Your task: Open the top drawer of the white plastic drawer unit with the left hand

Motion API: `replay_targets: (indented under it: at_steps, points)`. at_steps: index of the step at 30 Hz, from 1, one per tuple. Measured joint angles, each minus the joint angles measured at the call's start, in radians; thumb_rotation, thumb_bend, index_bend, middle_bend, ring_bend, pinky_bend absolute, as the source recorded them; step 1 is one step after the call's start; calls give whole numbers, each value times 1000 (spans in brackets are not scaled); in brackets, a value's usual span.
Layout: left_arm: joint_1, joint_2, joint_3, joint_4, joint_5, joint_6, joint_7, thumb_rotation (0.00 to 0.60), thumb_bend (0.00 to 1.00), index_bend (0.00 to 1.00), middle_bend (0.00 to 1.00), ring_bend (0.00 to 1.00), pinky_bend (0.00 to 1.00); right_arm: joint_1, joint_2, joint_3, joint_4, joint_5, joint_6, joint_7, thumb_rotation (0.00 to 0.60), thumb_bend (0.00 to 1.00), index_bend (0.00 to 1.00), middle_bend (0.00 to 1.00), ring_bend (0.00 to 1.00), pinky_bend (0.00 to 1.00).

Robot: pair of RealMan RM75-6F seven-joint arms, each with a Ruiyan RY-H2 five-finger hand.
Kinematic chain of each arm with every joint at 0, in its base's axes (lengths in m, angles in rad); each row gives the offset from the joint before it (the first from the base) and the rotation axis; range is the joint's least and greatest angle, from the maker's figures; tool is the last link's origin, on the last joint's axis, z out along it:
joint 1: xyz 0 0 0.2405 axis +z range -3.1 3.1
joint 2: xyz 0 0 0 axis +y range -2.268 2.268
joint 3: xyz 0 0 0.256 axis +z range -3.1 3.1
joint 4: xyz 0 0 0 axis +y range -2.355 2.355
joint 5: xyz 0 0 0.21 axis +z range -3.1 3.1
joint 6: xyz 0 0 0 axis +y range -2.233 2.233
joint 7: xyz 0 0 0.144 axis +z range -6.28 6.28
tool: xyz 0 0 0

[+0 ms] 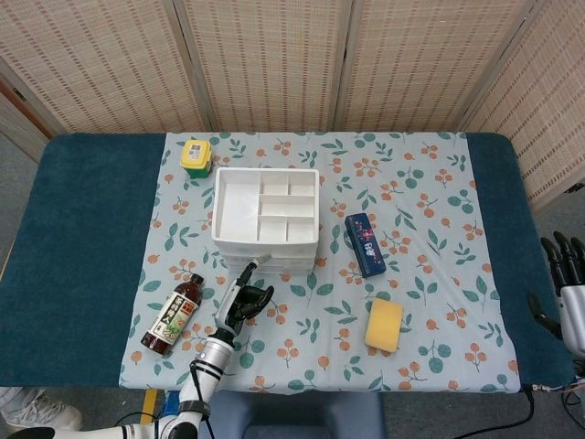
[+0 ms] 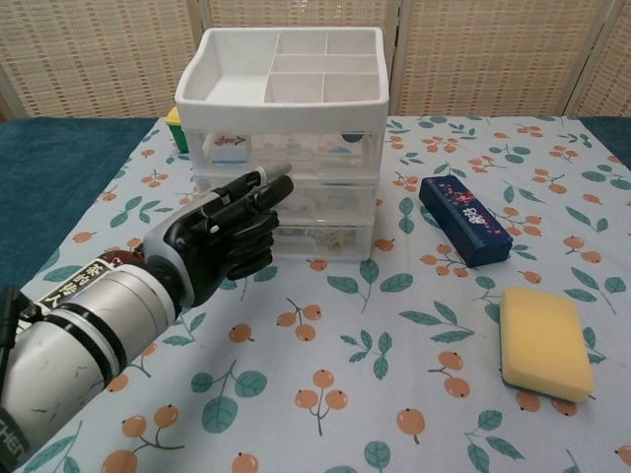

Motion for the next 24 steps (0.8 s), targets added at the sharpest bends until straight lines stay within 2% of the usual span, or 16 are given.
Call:
replay_targets:
  at_steps: [15,24]
  points:
    - [-13,-58,-54,43,-2,-25,-19,600,358,158,1000,1000,1000,1,15,2,-26,5,-2,-21,600,392,0,7,10,16]
    - [-17,-78,-64,56,6,-35,-29,600,358,158,1000,1000,1000,-2,16,2,-32,10,-1,-27,600,391,0,6,10,17]
